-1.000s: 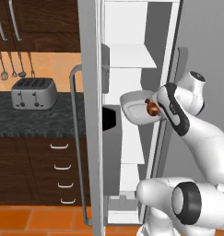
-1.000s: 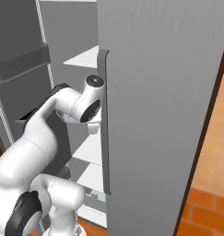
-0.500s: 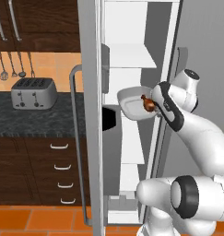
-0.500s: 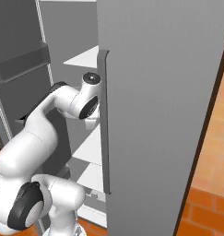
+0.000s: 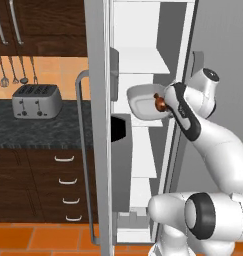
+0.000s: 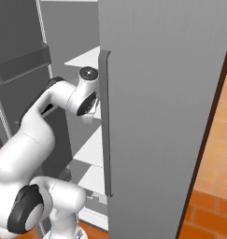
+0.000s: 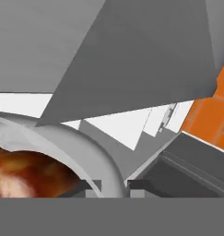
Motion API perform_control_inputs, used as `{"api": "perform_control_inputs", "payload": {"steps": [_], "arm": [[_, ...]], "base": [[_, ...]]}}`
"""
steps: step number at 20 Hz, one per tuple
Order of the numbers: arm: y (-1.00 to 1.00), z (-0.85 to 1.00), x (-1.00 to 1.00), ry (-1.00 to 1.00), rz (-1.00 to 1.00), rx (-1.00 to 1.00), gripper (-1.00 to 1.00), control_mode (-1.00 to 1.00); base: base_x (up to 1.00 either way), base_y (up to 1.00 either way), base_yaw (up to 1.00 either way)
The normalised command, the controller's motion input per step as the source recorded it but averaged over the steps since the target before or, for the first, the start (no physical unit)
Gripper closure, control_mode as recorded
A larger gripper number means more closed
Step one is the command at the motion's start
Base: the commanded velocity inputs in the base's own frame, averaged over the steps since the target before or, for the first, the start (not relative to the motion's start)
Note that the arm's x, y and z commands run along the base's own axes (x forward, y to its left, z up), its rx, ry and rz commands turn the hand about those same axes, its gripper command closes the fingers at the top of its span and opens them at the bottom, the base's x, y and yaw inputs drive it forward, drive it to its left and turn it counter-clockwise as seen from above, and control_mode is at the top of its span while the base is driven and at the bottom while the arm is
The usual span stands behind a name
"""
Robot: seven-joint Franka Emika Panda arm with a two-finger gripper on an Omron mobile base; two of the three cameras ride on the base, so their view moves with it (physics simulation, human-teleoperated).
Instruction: Take the meat container that has the chicken drumstick and place it on the second highest rack of the freezer. Then take the vegetable container that has the tomato and potato and place it on the highest rack of the freezer.
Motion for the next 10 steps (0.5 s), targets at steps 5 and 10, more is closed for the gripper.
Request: {"api": "perform_control_inputs", "payload": {"steps": [5, 10], "arm": [[0.35, -0.02, 0.74, 0.09, 0.00, 0.07, 1.00, -1.00], [0.11, -0.11, 0.82, 0.02, -0.01, 0.00, 1.00, -1.00]], "base": [[0.00, 0.00, 0.00], [0.00, 0.00, 0.00]]}}
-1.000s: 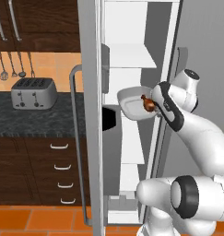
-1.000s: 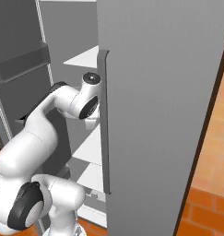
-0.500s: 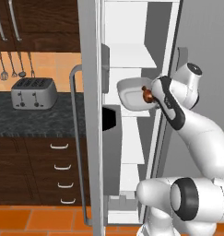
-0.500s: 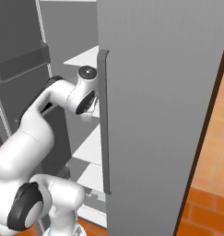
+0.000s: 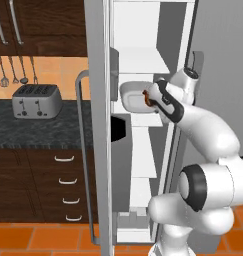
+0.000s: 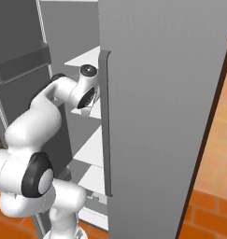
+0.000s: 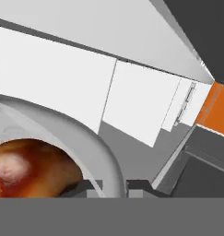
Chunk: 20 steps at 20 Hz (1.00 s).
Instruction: Take the meat container that has the chicken drumstick and place it on the second highest rack of the freezer. Then take the vegetable container that has the tomato and potato and place it on the highest rack of the freezer.
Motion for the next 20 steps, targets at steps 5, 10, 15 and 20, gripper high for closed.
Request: {"api": "perform_control_inputs", "payload": {"steps": [5, 10, 15, 20], "arm": [[-0.10, -0.04, 0.29, 0.00, -0.06, 0.00, 1.00, -1.00], [0.00, -0.11, 0.82, 0.14, -0.02, 0.00, 1.00, -1.00], [0.00, -0.39, 0.72, 0.17, 0.00, 0.00, 1.00, -1.00], [-0.02, -0.66, 0.44, 0.08, -0.02, 0.00, 1.00, -1.00]], "base": [[0.00, 0.00, 0.00], [0.00, 0.00, 0.00], [0.00, 0.00, 0.00], [0.00, 0.00, 0.00]]}}
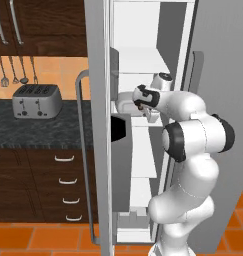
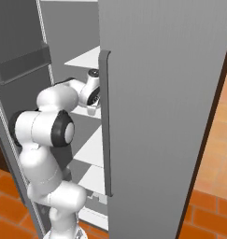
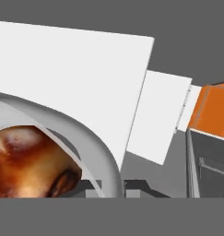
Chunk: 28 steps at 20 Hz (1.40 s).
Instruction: Take the meat container that has the chicken drumstick and place it on the second highest rack of the freezer. Then take the vegetable container that has the tomato and potato and place it on the highest rack of the freezer.
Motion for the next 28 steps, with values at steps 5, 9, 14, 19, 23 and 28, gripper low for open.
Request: {"api": "perform_control_inputs", "payload": {"steps": [5, 9, 14, 19, 23, 28], "arm": [[-0.15, -0.35, 0.71, 0.11, -0.06, 0.00, 1.00, -1.00], [-0.03, -0.31, 0.76, 0.14, -0.02, 0.00, 1.00, -1.00], [-0.08, -0.41, 0.61, 0.08, -0.03, 0.00, 1.00, -1.00], [-0.08, -0.53, 0.16, 0.03, -0.04, 0.00, -1.00, -1.00], [0.00, -0.36, -0.29, -0.07, -0.02, 0.00, -1.00, -1.00], [0.00, -0.28, -0.67, -0.18, -0.02, 0.01, -1.00, -1.00]], "base": [[0.00, 0.00, 0.00], [0.00, 0.00, 0.00], [0.00, 0.00, 0.00], [0.00, 0.00, 0.00], [0.00, 0.00, 0.00], [0.00, 0.00, 0.00]]}}
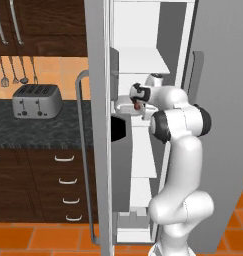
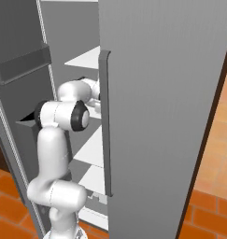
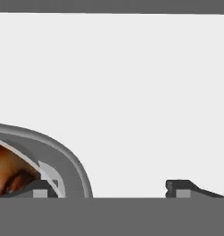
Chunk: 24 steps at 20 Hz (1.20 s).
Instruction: Take the meat container that has the chicken drumstick and place it on the second highest rack of the freezer. Then take the vegetable container that has the tomato and potato and place it on the highest rack of the freezer.
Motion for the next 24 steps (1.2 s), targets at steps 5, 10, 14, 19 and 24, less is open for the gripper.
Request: {"api": "perform_control_inputs", "payload": {"steps": [5, 10, 14, 19, 24], "arm": [[0.09, -0.07, -0.71, -0.31, -0.01, 0.00, -1.00, -1.00], [0.40, 0.62, -0.76, -0.13, -0.07, 0.00, -1.00, -1.00], [0.47, 0.77, -0.33, -0.04, -0.07, -0.05, -1.00, -1.00], [0.21, 0.76, -0.60, -0.11, -0.07, -0.04, -1.00, -1.00], [0.00, 1.00, -1.00, -0.02, -0.02, -0.08, -1.00, -1.00]], "base": [[0.00, 0.00, 0.00], [0.00, 0.00, 0.00], [0.00, 0.00, 0.00], [0.00, 0.00, 0.00], [0.00, 0.00, 0.00]]}}
